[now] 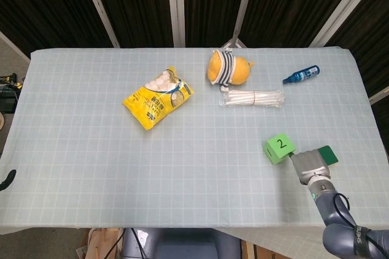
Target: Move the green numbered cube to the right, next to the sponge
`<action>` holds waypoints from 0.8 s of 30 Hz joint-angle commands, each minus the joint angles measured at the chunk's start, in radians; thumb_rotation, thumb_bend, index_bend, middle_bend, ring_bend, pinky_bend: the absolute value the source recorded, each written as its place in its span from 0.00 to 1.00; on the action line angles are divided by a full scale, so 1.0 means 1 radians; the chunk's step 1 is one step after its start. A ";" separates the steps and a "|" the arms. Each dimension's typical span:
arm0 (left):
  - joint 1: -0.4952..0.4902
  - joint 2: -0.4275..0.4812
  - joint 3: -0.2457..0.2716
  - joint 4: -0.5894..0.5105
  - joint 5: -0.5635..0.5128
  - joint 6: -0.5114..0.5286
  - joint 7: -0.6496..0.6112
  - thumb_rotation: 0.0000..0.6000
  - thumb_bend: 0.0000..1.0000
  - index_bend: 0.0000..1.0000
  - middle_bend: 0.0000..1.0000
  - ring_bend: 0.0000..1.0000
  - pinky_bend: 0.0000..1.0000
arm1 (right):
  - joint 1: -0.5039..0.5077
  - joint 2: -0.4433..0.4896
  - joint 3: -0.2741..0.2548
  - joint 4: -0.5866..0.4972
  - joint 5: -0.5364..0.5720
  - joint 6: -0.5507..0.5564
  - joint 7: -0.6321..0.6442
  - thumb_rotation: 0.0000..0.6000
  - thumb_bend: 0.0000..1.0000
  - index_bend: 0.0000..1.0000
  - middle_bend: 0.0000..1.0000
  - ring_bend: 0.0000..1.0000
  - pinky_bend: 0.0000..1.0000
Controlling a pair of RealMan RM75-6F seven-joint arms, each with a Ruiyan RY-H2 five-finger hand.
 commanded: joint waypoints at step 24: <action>0.001 -0.001 0.000 -0.002 -0.001 0.002 0.005 1.00 0.37 0.05 0.00 0.00 0.00 | 0.052 -0.002 0.022 0.129 0.098 -0.116 0.048 1.00 0.75 0.21 0.83 0.84 0.71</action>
